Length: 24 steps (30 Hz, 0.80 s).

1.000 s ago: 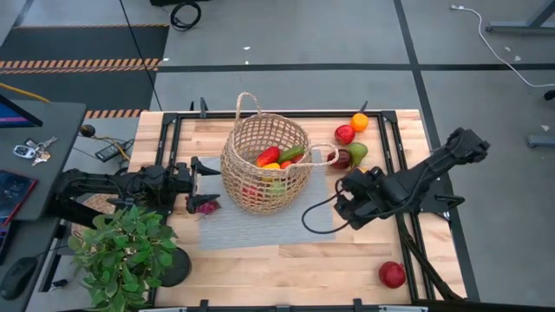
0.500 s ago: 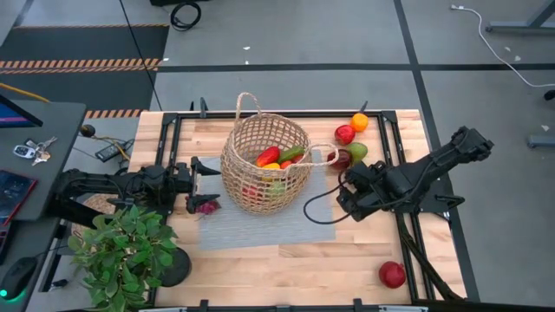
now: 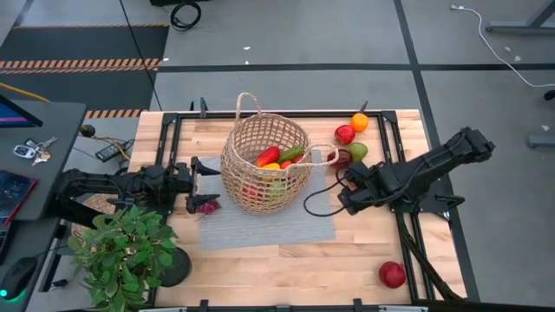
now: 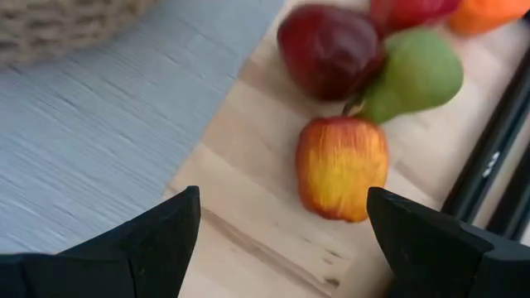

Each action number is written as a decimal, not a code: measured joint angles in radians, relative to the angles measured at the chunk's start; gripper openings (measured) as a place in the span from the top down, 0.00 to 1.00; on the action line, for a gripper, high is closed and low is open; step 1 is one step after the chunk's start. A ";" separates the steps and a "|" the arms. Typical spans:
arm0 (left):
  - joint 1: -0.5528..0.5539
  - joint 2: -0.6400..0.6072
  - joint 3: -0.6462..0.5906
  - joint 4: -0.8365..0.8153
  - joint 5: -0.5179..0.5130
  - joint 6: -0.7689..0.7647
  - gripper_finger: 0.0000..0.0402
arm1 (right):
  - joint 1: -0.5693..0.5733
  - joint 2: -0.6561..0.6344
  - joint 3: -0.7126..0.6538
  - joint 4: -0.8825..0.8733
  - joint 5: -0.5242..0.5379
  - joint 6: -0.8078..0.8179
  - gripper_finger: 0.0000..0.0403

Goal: Build produce basket
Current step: Put the red and yellow apple into the brown basket

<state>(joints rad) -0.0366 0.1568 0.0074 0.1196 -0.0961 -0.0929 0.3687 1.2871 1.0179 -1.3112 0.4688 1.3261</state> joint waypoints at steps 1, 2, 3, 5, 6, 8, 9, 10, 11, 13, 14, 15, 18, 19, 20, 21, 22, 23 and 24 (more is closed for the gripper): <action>0.000 0.000 0.000 0.000 0.000 0.000 0.04 | 0.002 -0.015 -0.026 0.015 -0.003 0.006 0.13; 0.000 0.000 0.000 0.000 0.000 0.001 0.04 | 0.005 -0.032 -0.055 0.040 -0.004 0.011 0.13; 0.000 0.000 0.000 0.000 0.000 0.000 0.04 | 0.009 -0.050 -0.082 0.064 -0.004 0.016 0.13; 0.000 0.000 0.000 0.000 0.000 0.000 0.04 | 0.011 -0.089 -0.138 0.100 0.000 0.027 0.13; 0.000 0.000 0.000 0.000 0.000 0.001 0.04 | 0.011 -0.109 -0.164 0.107 0.006 0.036 0.13; 0.000 0.000 0.000 0.000 0.000 0.000 0.04 | 0.008 -0.138 -0.219 0.118 0.035 0.052 0.13; 0.000 0.000 0.000 0.000 0.000 0.000 0.04 | 0.006 -0.146 -0.246 0.121 0.056 0.066 0.13; 0.000 0.000 0.000 0.000 0.000 0.001 0.04 | 0.004 -0.153 -0.271 0.132 0.074 0.079 0.13; 0.000 0.000 0.000 0.000 0.000 0.001 0.04 | 0.001 -0.157 -0.292 0.145 0.085 0.086 0.13; 0.000 0.000 0.000 0.000 0.000 0.000 0.04 | -0.011 -0.158 -0.322 0.173 0.095 0.080 0.13; 0.000 0.000 0.000 0.000 0.000 0.001 0.04 | -0.017 -0.158 -0.332 0.181 0.095 0.070 0.12; 0.000 0.000 0.000 0.000 0.000 0.001 0.04 | -0.023 -0.158 -0.340 0.186 0.096 0.058 0.12; 0.000 0.000 0.000 0.000 0.000 0.001 0.04 | -0.042 -0.158 -0.353 0.202 0.097 0.020 0.09; 0.000 0.000 0.000 0.000 0.000 0.001 0.04 | -0.050 -0.158 -0.353 0.202 0.097 0.007 0.08; 0.000 0.000 0.000 0.000 0.000 0.000 0.04 | -0.059 -0.158 -0.353 0.205 0.097 0.000 0.06; 0.000 0.000 0.000 0.000 0.000 0.000 0.04 | -0.068 -0.158 -0.353 0.212 0.097 -0.010 0.05; 0.000 0.000 0.000 0.000 0.000 0.000 0.04 | -0.078 -0.158 -0.353 0.223 0.097 -0.024 0.03; 0.000 0.000 0.000 0.000 0.000 0.001 0.04 | -0.088 -0.158 -0.353 0.234 0.097 -0.040 0.02; 0.000 0.000 0.000 0.000 0.000 0.000 0.04 | -0.098 -0.158 -0.354 0.243 0.098 -0.055 0.01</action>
<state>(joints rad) -0.0364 0.1569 0.0074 0.1200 -0.0963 -0.0926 0.2706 1.1294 0.6643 -1.0679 0.5668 1.2714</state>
